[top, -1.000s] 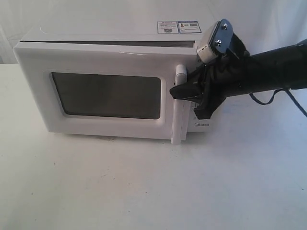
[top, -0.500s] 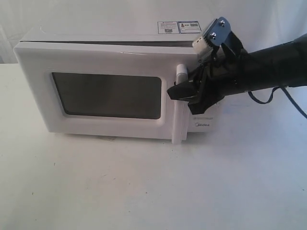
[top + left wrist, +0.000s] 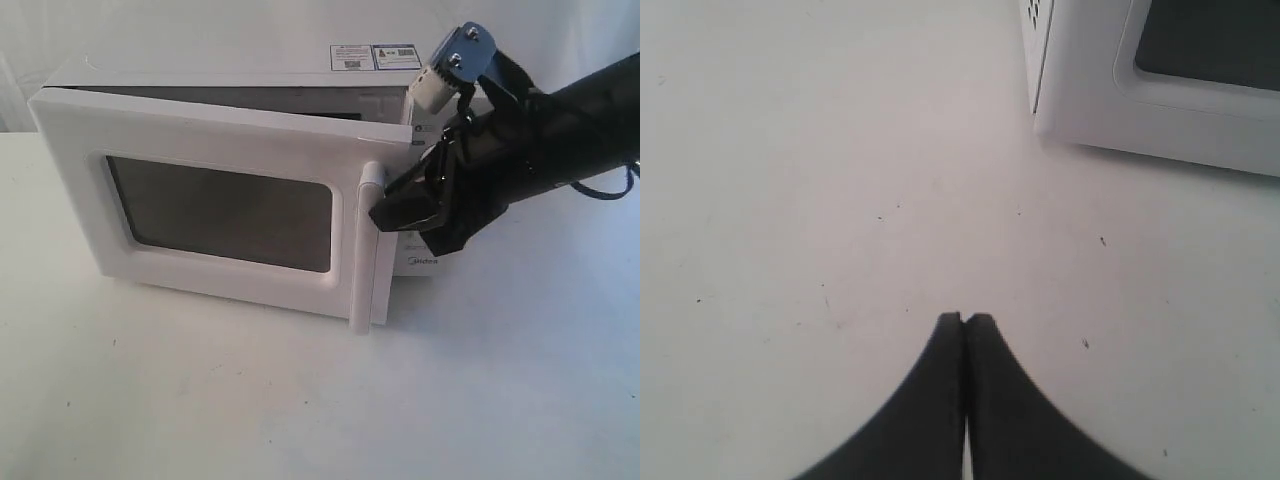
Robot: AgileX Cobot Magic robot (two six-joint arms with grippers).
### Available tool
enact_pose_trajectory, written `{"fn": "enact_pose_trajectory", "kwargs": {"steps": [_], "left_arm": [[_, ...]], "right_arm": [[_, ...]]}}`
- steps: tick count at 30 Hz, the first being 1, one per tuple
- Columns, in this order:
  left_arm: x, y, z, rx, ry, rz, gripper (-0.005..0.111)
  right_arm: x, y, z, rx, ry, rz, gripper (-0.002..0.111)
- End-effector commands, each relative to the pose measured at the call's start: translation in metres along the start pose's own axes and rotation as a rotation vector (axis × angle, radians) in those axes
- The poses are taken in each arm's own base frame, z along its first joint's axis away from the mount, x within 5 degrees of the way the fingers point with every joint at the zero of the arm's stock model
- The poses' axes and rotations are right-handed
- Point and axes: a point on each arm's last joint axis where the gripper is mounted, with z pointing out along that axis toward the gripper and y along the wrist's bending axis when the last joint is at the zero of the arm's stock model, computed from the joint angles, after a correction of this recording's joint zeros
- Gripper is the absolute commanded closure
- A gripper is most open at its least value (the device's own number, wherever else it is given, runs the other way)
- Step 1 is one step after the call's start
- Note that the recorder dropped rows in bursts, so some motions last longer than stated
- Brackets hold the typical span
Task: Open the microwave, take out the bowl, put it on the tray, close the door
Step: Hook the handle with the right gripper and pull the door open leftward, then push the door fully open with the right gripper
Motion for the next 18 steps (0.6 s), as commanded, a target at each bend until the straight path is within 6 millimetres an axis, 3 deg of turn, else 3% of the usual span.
{"fn": "enact_pose_trajectory", "kwargs": {"steps": [1,6,10,18], "left_arm": [[0.002,0.000,0.000,0.002,0.003,-0.006,0.107],[0.002,0.000,0.000,0.002,0.003,-0.006,0.107],[0.002,0.000,0.000,0.002,0.003,-0.006,0.107],[0.002,0.000,0.000,0.002,0.003,-0.006,0.107]], "right_arm": [[0.001,0.012,-0.015,-0.020,0.067,0.037,0.075],[0.001,0.023,-0.030,-0.031,0.103,0.013,0.079],[0.003,0.021,-0.037,0.056,0.137,0.009,0.107],[-0.002,-0.013,-0.034,0.412,-0.066,0.167,0.108]]}}
